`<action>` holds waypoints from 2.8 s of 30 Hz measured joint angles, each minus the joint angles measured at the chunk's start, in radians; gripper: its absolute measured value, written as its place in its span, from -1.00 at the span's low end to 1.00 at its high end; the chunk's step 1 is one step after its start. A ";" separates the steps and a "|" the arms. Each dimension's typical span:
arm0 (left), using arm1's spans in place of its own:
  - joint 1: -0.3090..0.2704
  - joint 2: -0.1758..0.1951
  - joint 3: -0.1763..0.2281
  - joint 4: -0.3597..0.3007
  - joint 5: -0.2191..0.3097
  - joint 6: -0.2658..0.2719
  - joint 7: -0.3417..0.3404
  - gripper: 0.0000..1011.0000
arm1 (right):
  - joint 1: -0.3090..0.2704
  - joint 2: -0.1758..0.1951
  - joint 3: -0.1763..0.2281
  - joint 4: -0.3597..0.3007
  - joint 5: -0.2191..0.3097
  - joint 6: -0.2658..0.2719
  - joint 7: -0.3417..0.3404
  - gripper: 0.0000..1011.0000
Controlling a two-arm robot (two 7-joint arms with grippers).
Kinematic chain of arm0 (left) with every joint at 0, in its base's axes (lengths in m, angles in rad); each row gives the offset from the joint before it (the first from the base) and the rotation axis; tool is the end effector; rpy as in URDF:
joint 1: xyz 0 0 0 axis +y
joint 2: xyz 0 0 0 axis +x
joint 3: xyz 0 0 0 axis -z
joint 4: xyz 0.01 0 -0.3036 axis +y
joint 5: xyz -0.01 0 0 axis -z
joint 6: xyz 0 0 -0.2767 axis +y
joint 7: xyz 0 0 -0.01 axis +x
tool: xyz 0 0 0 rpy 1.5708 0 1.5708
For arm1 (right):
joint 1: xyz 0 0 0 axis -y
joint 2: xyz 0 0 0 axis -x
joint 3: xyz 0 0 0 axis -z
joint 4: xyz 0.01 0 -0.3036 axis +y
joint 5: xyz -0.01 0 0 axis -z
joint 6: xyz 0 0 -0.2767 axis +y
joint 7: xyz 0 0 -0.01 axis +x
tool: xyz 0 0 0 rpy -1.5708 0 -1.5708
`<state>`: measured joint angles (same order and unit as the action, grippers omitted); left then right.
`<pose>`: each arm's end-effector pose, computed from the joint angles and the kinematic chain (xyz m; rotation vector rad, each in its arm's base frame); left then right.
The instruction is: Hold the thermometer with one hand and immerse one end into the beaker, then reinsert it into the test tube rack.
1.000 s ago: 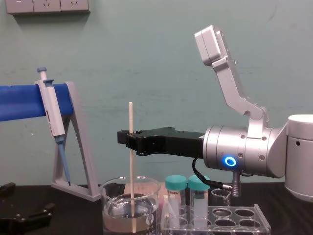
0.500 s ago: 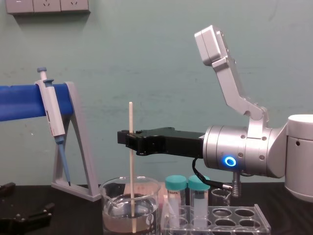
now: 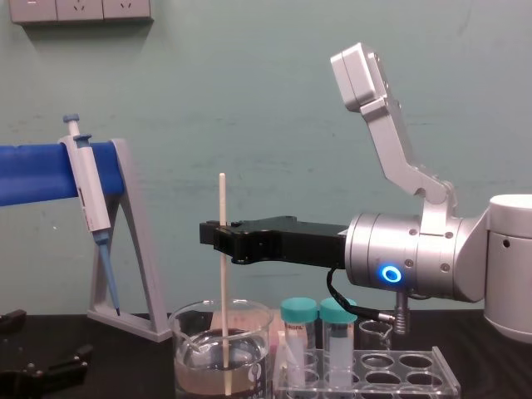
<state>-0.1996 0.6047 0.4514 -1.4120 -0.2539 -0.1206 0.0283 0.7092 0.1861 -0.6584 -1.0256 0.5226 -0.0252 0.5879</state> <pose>0.3300 0.0989 -0.3071 0.3044 -0.2852 1.2480 0.4634 0.0650 -0.2361 -0.0058 -0.0122 -0.5511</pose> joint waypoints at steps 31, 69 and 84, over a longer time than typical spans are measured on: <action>0.000 0.000 0.000 0.000 0.000 0.000 0.000 0.99 | 0.000 0.000 0.000 0.000 0.000 0.000 0.000 -0.89; 0.000 0.000 0.000 0.000 0.000 0.000 0.000 0.99 | 0.000 0.000 0.000 0.000 0.000 0.000 0.000 -0.89; 0.000 0.000 0.000 0.000 0.000 0.000 0.000 0.99 | 0.000 0.000 0.000 0.000 0.000 0.000 0.000 -0.89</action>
<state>-0.1995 0.6047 0.4514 -1.4120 -0.2539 -0.1206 0.0283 0.7092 0.1860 -0.6584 -1.0256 0.5226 -0.0253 0.5878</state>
